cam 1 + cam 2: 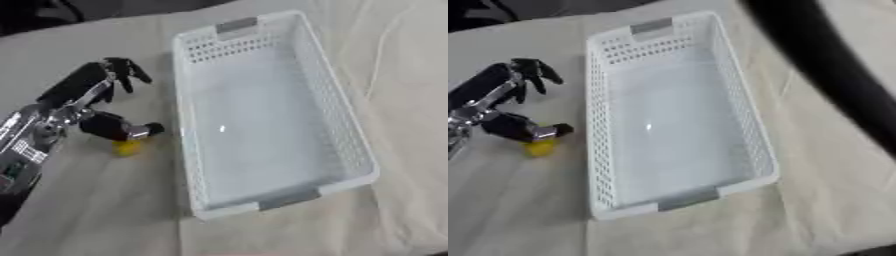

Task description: Pick up objects on the table and place them in the box.

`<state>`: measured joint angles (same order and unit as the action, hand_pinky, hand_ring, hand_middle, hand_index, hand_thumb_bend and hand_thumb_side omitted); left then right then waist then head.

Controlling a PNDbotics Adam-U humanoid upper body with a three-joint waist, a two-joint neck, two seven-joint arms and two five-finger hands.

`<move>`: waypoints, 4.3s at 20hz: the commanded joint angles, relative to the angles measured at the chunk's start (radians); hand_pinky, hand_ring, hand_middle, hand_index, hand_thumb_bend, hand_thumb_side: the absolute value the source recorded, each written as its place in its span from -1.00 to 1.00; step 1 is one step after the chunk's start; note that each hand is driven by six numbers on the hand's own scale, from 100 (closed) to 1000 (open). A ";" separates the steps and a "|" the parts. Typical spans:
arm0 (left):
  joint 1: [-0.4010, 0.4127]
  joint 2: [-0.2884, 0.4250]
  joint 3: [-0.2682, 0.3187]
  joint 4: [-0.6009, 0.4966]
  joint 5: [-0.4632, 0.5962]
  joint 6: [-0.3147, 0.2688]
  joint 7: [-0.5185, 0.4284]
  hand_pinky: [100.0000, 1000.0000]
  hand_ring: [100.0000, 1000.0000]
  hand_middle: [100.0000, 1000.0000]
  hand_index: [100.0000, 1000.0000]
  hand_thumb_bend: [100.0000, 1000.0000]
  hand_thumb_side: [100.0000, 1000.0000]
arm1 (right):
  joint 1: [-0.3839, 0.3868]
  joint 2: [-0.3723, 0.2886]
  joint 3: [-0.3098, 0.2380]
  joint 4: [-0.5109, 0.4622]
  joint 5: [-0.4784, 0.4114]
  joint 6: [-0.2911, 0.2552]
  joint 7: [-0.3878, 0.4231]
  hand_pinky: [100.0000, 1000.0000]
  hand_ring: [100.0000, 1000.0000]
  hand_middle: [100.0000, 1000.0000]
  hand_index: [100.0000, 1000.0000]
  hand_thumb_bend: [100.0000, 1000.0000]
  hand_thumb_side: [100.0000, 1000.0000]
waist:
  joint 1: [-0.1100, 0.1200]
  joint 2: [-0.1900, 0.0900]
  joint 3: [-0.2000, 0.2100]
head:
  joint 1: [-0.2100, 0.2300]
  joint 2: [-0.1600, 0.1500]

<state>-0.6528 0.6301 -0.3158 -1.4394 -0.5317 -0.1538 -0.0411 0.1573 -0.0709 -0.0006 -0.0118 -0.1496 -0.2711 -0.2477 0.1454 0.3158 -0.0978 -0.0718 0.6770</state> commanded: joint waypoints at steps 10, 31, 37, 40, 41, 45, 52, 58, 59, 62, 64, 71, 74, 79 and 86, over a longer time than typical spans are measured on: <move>0.051 -0.065 0.018 0.015 -0.024 0.005 0.080 -0.72 -0.04 0.18 0.39 -0.16 0.03 | 0.005 0.004 -0.001 0.012 -0.010 -0.021 -0.008 0.02 0.27 0.40 0.39 -1.00 0.81 | -0.008 -0.007 -0.006 | -0.005 0.021; 0.137 -0.076 0.059 -0.010 -0.129 -0.021 0.157 -0.70 -0.04 0.17 0.36 -0.18 -0.03 | 0.006 0.011 0.000 0.012 -0.022 -0.040 -0.012 0.02 0.27 0.40 0.39 -1.00 0.81 | -0.018 -0.004 -0.002 | 0.004 0.062; 0.170 -0.151 0.114 -0.015 -0.170 -0.042 0.254 -0.75 -0.02 0.14 0.25 -0.86 0.18 | 0.007 0.013 0.000 0.012 -0.021 -0.051 -0.008 0.01 0.26 0.39 0.39 -1.00 0.80 | -0.033 -0.004 -0.001 | 0.008 0.072; 0.165 -0.189 0.128 0.000 -0.184 -0.070 0.305 -0.78 -0.03 0.11 0.22 -0.99 0.24 | 0.009 0.013 0.000 0.012 -0.022 -0.058 -0.006 0.01 0.26 0.39 0.39 -1.00 0.80 | -0.040 -0.005 0.000 | 0.013 0.077; 0.162 -0.200 0.131 0.004 -0.189 -0.087 0.316 -0.78 -0.03 0.11 0.22 -0.99 0.24 | 0.009 0.013 0.000 0.012 -0.022 -0.060 -0.006 0.01 0.26 0.39 0.39 -1.00 0.80 | -0.042 -0.005 0.000 | 0.014 0.079; 0.151 -0.242 0.152 0.018 -0.194 -0.160 0.336 -0.95 -0.18 -0.02 0.19 -1.00 -0.26 | 0.011 0.011 0.000 0.012 -0.023 -0.070 -0.003 0.01 0.26 0.39 0.39 -1.00 0.80 | -0.048 -0.006 0.000 | 0.018 0.084; 0.151 -0.256 0.176 0.038 -0.212 -0.185 0.325 -0.91 -0.15 0.02 0.21 -0.94 -0.56 | 0.013 0.009 0.000 0.012 -0.025 -0.083 0.000 0.01 0.26 0.39 0.39 -1.00 0.81 | -0.051 -0.007 0.001 | 0.021 0.093; 0.161 -0.222 0.173 0.050 -0.269 -0.168 0.268 -0.80 -0.09 0.08 0.28 -0.33 -0.59 | 0.011 0.006 0.000 0.012 -0.026 -0.087 -0.001 0.01 0.26 0.39 0.39 -1.00 0.81 | -0.047 -0.006 0.001 | 0.021 0.093; 0.163 -0.216 0.172 0.049 -0.276 -0.167 0.263 -0.79 -0.09 0.08 0.29 -0.32 -0.59 | 0.010 0.006 0.000 0.012 -0.026 -0.088 -0.001 0.01 0.26 0.39 0.39 -1.00 0.81 | -0.047 -0.006 0.000 | 0.020 0.093; 0.165 -0.197 0.164 0.049 -0.290 -0.168 0.252 -0.75 -0.08 0.09 0.29 -0.30 -0.54 | 0.008 0.005 0.000 0.012 -0.025 -0.091 -0.001 0.01 0.26 0.39 0.39 -1.00 0.81 | -0.045 -0.005 -0.001 | 0.019 0.093; 0.165 -0.175 0.155 0.050 -0.303 -0.169 0.243 -0.72 -0.06 0.10 0.30 -0.33 -0.48 | 0.008 0.003 0.000 0.012 -0.025 -0.093 -0.002 0.01 0.26 0.39 0.39 -1.00 0.81 | -0.042 -0.005 -0.001 | 0.018 0.093; 0.166 -0.146 0.158 0.045 -0.311 -0.146 0.260 -0.78 -0.08 0.09 0.30 -0.94 -0.30 | 0.006 0.002 0.000 0.012 -0.026 -0.095 -0.005 0.01 0.26 0.39 0.39 -1.00 0.81 | -0.037 -0.003 -0.002 | 0.016 0.093; 0.164 -0.151 0.165 0.042 -0.299 -0.124 0.277 -1.00 -0.50 -0.02 0.22 -1.00 -0.78 | 0.004 0.002 0.000 0.012 -0.026 -0.097 -0.006 0.00 0.26 0.39 0.39 -1.00 0.80 | -0.036 -0.001 -0.002 | 0.016 0.093; 0.161 -0.157 0.176 0.019 -0.255 -0.114 0.321 -1.00 -1.00 -0.32 0.06 -1.00 -0.80 | 0.004 0.003 0.000 0.012 -0.028 -0.099 -0.008 0.00 0.26 0.39 0.39 -1.00 0.80 | -0.035 0.001 -0.002 | 0.014 0.093; 0.159 -0.155 0.192 0.004 -0.249 -0.130 0.385 -1.00 -1.00 -0.50 0.00 -1.00 -0.58 | 0.006 0.004 -0.001 0.012 -0.032 -0.102 -0.009 0.00 0.26 0.39 0.39 -1.00 0.80 | -0.037 0.000 0.000 | 0.012 0.093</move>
<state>-0.4832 0.4555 -0.1398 -1.4143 -0.7891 -0.2830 0.3322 0.1528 -0.0630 -0.0007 -0.0118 -0.1761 -0.3703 -0.2545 0.1129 0.3281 -0.0993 -0.0608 0.7731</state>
